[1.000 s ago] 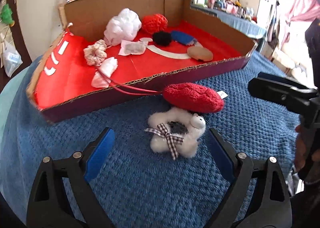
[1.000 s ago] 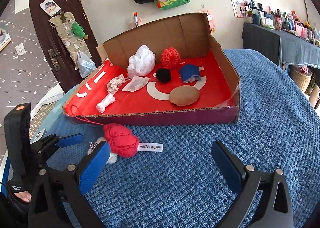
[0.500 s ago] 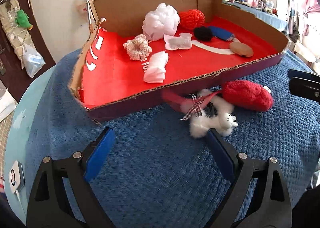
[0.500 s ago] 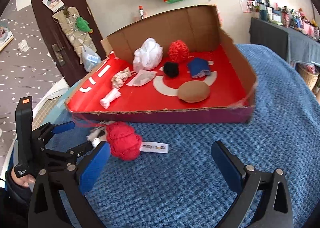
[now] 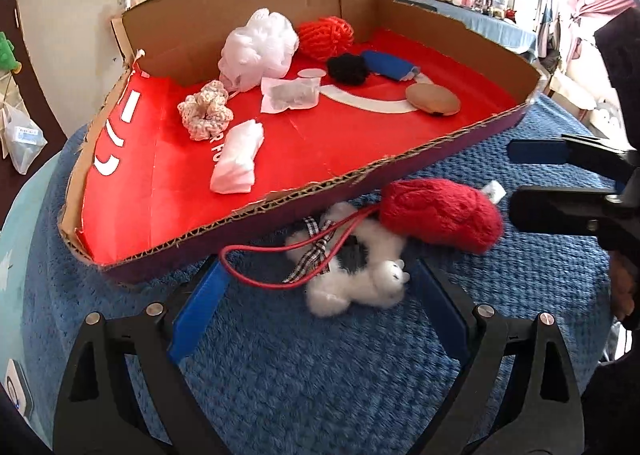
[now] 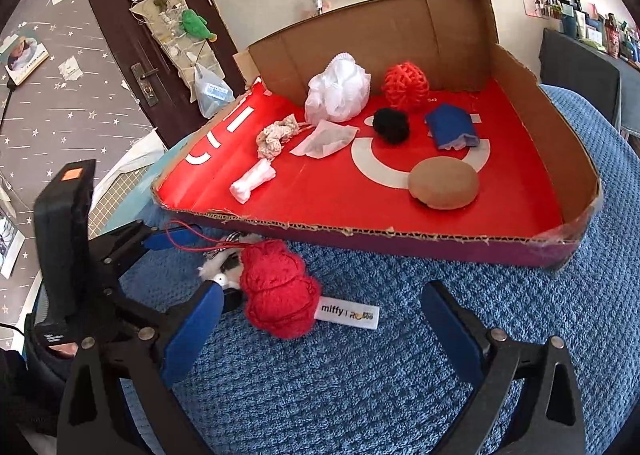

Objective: Organize soft objects
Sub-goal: 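Move both tools down toward the red yarn ball and white plush toy on the blanket, then grasp the red yarn ball with the right tool while the left tool grasps the white plush toy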

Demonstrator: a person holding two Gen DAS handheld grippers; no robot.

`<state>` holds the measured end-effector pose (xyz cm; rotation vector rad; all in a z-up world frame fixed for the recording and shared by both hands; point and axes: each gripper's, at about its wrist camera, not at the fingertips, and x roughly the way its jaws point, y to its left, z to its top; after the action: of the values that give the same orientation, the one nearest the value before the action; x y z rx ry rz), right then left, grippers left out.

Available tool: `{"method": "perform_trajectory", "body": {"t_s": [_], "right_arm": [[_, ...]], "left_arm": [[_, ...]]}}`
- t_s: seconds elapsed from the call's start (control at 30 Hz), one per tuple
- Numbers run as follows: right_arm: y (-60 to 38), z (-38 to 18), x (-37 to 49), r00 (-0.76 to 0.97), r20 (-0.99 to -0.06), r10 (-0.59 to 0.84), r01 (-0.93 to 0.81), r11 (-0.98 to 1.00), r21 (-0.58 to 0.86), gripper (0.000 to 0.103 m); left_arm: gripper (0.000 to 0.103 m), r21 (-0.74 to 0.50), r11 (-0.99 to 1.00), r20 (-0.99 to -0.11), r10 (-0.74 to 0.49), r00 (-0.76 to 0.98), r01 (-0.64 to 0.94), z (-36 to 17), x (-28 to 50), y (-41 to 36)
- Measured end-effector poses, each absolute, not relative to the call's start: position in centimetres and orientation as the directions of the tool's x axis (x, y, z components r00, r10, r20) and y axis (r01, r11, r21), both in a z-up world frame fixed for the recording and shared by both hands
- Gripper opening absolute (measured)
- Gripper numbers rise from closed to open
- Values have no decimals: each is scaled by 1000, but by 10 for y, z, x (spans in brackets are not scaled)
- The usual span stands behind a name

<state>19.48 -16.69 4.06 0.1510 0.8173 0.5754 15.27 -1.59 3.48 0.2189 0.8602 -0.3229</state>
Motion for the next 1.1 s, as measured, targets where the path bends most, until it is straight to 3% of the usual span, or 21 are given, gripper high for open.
{"method": "perform_trajectory", "body": {"t_s": [0.37,0.57,0.77,0.8,0.93,1.1], "right_arm": [[-155,36,195,501,-665,553,-484,817,315,102],[-139,40,190,499,-694,519,-549,809,211,93],[-117,33,191,485,-732,479,-602,790,118,62],[-115,32,191,478,-733,483,-609,784,120,46],[-112,36,184,496,-722,483,-622,777,93,44],[-132,62,166,529,-644,553,-608,776,166,44]], "left_arm": [[94,76,933,-774,-167,610,352,36,142,18],[90,88,920,-758,-187,625,383,40,150,8],[50,22,889,-776,-274,568,458,31,157,-4],[49,12,886,-772,-287,568,464,32,157,-5],[45,-3,880,-761,-310,570,475,34,154,-5],[44,-38,883,-728,-345,592,468,48,141,2]]}}
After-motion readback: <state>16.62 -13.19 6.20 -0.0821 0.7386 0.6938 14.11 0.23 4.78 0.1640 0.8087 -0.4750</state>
